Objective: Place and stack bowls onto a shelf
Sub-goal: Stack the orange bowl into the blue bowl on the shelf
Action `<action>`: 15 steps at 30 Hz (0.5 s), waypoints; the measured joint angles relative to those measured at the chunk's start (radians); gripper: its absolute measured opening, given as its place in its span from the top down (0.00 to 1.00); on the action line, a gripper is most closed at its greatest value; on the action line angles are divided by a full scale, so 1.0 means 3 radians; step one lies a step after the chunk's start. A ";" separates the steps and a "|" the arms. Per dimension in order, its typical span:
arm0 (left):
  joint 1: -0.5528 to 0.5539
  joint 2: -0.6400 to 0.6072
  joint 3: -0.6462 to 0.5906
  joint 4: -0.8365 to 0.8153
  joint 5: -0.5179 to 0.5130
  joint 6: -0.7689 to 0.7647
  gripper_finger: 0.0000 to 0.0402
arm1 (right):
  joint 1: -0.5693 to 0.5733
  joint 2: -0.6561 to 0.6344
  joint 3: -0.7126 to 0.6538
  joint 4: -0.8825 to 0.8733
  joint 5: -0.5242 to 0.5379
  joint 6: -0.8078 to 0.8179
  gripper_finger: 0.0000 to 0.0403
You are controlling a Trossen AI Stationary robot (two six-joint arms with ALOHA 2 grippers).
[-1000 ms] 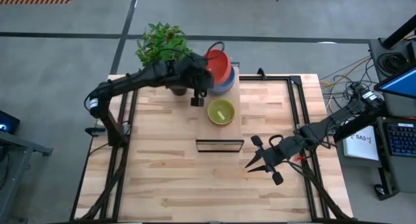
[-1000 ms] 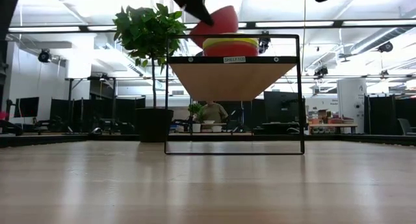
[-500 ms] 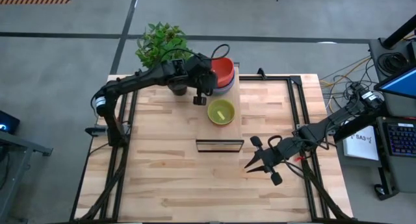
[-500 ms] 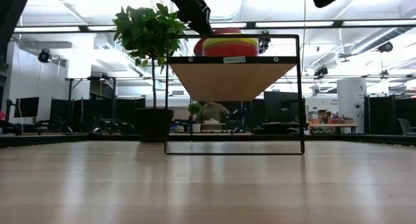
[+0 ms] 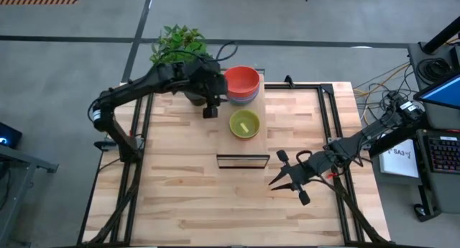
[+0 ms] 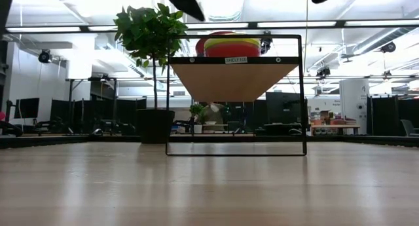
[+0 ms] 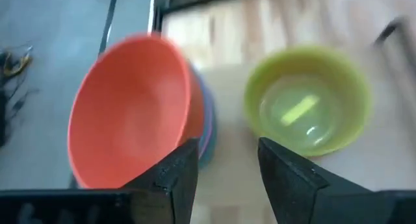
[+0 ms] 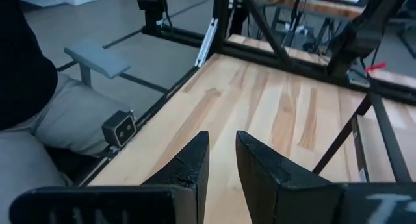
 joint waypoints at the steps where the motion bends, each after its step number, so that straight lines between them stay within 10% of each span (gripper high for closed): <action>1: 0.0000 -0.0042 -0.0020 0.0054 0.0089 -0.0042 0.65 | 0.0000 0.0000 -0.0020 0.0047 0.0003 -0.0024 0.83; 15: 0.0111 -0.0188 -0.1383 0.2421 -0.0032 -0.0121 0.81 | -0.0001 0.0000 -0.0063 0.0336 0.0009 -0.0115 0.83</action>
